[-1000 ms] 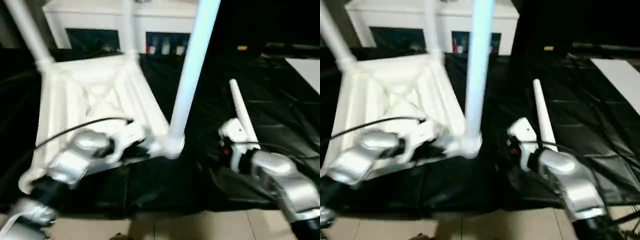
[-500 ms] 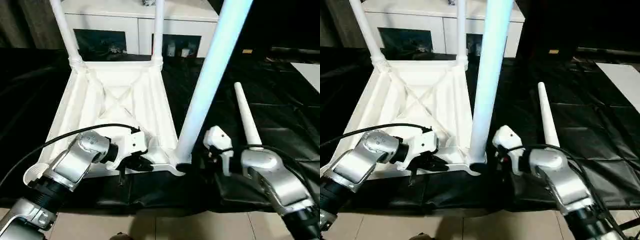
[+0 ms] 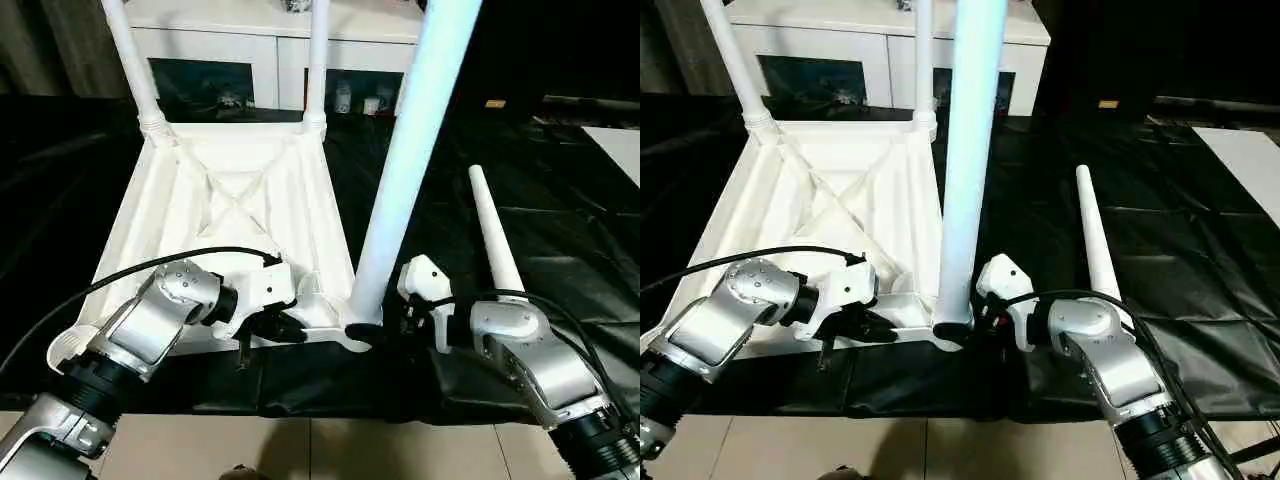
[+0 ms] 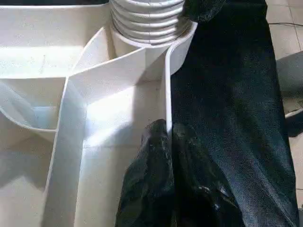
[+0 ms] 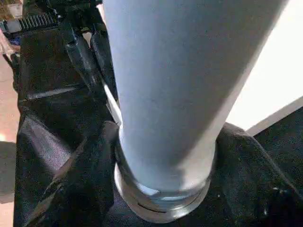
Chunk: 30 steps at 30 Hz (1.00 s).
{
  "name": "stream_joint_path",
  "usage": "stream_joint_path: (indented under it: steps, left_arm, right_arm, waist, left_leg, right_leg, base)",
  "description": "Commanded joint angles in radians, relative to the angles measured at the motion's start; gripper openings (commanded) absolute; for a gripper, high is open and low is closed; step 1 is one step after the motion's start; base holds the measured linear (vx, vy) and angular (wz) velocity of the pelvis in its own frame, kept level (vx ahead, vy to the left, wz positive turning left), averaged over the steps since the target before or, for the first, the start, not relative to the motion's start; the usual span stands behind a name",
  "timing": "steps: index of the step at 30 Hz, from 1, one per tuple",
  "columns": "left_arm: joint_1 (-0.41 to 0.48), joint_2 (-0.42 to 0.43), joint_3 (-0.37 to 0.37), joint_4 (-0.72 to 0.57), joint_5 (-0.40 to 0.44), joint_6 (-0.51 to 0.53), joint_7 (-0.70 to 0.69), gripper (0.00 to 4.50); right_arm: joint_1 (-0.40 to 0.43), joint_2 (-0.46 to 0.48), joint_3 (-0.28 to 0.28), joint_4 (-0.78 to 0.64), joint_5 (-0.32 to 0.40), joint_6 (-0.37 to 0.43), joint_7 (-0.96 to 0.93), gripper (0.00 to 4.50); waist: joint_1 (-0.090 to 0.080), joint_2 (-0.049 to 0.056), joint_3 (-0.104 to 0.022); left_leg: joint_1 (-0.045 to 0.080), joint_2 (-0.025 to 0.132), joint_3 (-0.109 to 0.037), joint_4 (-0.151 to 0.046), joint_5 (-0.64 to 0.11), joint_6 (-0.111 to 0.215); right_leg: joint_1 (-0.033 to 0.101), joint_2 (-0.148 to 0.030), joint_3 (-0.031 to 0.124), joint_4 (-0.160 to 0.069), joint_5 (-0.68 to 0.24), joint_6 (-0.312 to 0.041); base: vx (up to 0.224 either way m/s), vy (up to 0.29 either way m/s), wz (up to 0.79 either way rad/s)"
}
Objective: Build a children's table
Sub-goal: Rotate leg to tighten
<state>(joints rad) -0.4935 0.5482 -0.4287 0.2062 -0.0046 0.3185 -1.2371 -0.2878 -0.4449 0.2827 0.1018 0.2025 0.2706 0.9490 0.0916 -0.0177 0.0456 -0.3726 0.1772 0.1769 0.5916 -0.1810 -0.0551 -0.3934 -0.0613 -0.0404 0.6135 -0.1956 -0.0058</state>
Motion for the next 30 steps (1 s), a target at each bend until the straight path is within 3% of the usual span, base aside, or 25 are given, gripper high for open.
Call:
stream_joint_path:
  steps: [1,4,6,8,10,12,15,17,19,21,22,23,24,28,30]
  left_arm:
    - [-0.015,-0.004,-0.027,-0.005,0.008,-0.014,-0.026,0.0]
    - [-0.011,-0.019,-0.019,0.007,0.013,0.003,0.009,0.0]
    - [-0.018,-0.055,0.002,0.032,0.014,0.027,0.068,0.0]
    - [-0.031,-0.104,0.028,0.065,0.015,0.055,0.145,0.0]
    - [-0.038,-0.123,0.037,0.079,0.017,0.065,0.176,0.0]
    - [-0.073,-0.224,0.072,0.15,0.026,0.118,0.323,0.0]
    - [-0.11,-0.351,0.125,0.23,0.036,0.188,0.526,0.0]
    - [-0.128,-0.408,0.145,0.277,0.053,0.197,0.634,0.0]
    - [-0.142,-0.465,0.161,0.324,0.06,0.174,0.718,0.0]
    - [-0.153,-0.485,0.138,0.358,0.095,0.143,0.753,0.0]
    - [-0.159,-0.488,0.132,0.369,0.104,0.138,0.754,0.0]
    - [-0.166,-0.476,0.112,0.372,0.129,0.124,0.754,0.0]
    - [-0.165,-0.462,0.11,0.363,0.129,0.123,0.74,0.0]
    - [-0.161,-0.43,0.112,0.354,0.125,0.116,0.713,0.0]
    - [-0.157,-0.403,0.108,0.347,0.129,0.1,0.692,0.0]
  right_arm:
    - [0.002,0.004,-0.005,0.008,0.015,-0.008,0.013,2.71]
    - [0.005,0.043,-0.032,0.065,-0.011,-0.003,-0.078,2.68]
    - [-0.005,0.085,-0.057,0.125,-0.04,0.006,-0.184,2.67]
    - [-0.017,0.135,-0.087,0.182,-0.054,0.012,-0.289,2.67]
    - [-0.023,0.155,-0.1,0.202,-0.056,0.014,-0.328,2.67]
    - [-0.071,0.27,-0.182,0.317,-0.049,0.043,-0.565,2.66]
    - [-0.131,0.375,-0.239,0.44,-0.062,0.033,-0.802,2.66]
    - [-0.162,0.425,-0.261,0.496,-0.067,0.014,-0.902,2.66]
    - [-0.197,0.474,-0.256,0.547,-0.079,-0.01,-0.959,2.66]
    - [-0.227,0.505,-0.222,0.576,-0.107,-0.041,-0.951,2.66]
    - [-0.238,0.516,-0.223,0.582,-0.112,-0.063,-0.944,2.66]
    - [-0.24,0.528,-0.233,0.565,-0.086,-0.092,-0.883,2.66]
    - [-0.236,0.526,-0.244,0.541,-0.071,-0.104,-0.866,3.22]
    - [-0.224,0.502,-0.24,0.497,-0.077,-0.131,-0.856,3.42]
    - [-0.211,0.481,-0.235,0.457,-0.076,-0.134,-0.829,3.78]
  waist:
    - [-0.005,0.002,-0.056]
    - [-0.006,0.002,-0.055]
    - [-0.012,0.003,-0.049]
    - [-0.018,0.002,-0.044]
    - [-0.026,0.002,-0.047]
    - [-0.043,0.005,-0.047]
    - [-0.058,0.001,-0.05]
    - [-0.061,0.001,-0.052]
    - [-0.06,-0.001,-0.053]
    - [-0.057,-0.001,-0.055]
    - [-0.057,-0.001,-0.054]
    - [-0.055,-0.007,-0.056]
    - [-0.052,-0.004,-0.055]
    - [-0.052,-0.003,-0.056]
    - [-0.052,-0.002,-0.059]
  left_leg:
    - [0.018,0.053,-0.015,-0.073,-0.197,0.017]
    - [0.017,0.052,-0.015,-0.073,-0.203,0.016]
    - [0.019,0.052,-0.015,-0.077,-0.243,0.0]
    - [0.029,0.05,-0.02,-0.082,-0.338,-0.036]
    - [0.026,0.051,-0.028,-0.086,-0.354,-0.05]
    - [0.025,0.047,-0.025,-0.084,-0.359,-0.057]
    - [0.024,0.043,-0.034,-0.083,-0.377,-0.066]
    - [0.026,0.043,-0.029,-0.08,-0.361,-0.055]
    - [0.022,0.042,-0.027,-0.08,-0.345,-0.046]
    - [0.02,0.041,-0.025,-0.079,-0.321,-0.031]
    - [0.02,0.042,-0.024,-0.08,-0.316,-0.027]
    - [0.017,0.042,-0.023,-0.078,-0.302,-0.019]
    - [0.019,0.043,-0.022,-0.078,-0.301,-0.011]
    - [0.012,0.044,-0.023,-0.081,-0.27,0.002]
    - [0.008,0.045,-0.023,-0.079,-0.242,0.007]
  right_leg:
    - [0.041,-0.077,0.045,-0.066,-0.132,-0.217]
    - [0.04,-0.078,0.045,-0.067,-0.144,-0.218]
    - [0.036,-0.078,0.045,-0.074,-0.206,-0.213]
    - [0.028,-0.08,0.043,-0.09,-0.37,-0.181]
    - [0.033,-0.082,0.042,-0.09,-0.392,-0.164]
    - [0.025,-0.08,0.044,-0.09,-0.365,-0.177]
    - [0.031,-0.082,0.038,-0.097,-0.416,-0.155]
    - [0.025,-0.078,0.042,-0.098,-0.363,-0.157]
    - [0.029,-0.077,0.043,-0.096,-0.328,-0.16]
    - [0.033,-0.076,0.043,-0.092,-0.283,-0.161]
    - [0.032,-0.076,0.044,-0.093,-0.272,-0.162]
    - [0.035,-0.076,0.044,-0.089,-0.258,-0.163]
    - [0.034,-0.078,0.045,-0.091,-0.254,-0.16]
    - [0.041,-0.078,0.042,-0.086,-0.221,-0.168]
    - [0.043,-0.077,0.042,-0.082,-0.185,-0.171]
  base:
    - [0.0,0.0,0.0]
    - [0.0,0.0,0.0]
    - [0.0,0.0,0.0]
    - [0.0,0.0,0.0]
    - [0.0,0.0,0.0]
    - [0.0,0.0,0.0]
    - [0.0,0.0,0.0]
    - [0.0,0.0,0.0]
    - [0.0,0.0,0.0]
    - [0.0,0.0,0.0]
    - [0.0,0.0,0.0]
    - [0.0,0.0,0.0]
    - [0.0,0.0,0.0]
    - [0.0,0.0,0.0]
    - [0.0,0.0,0.0]
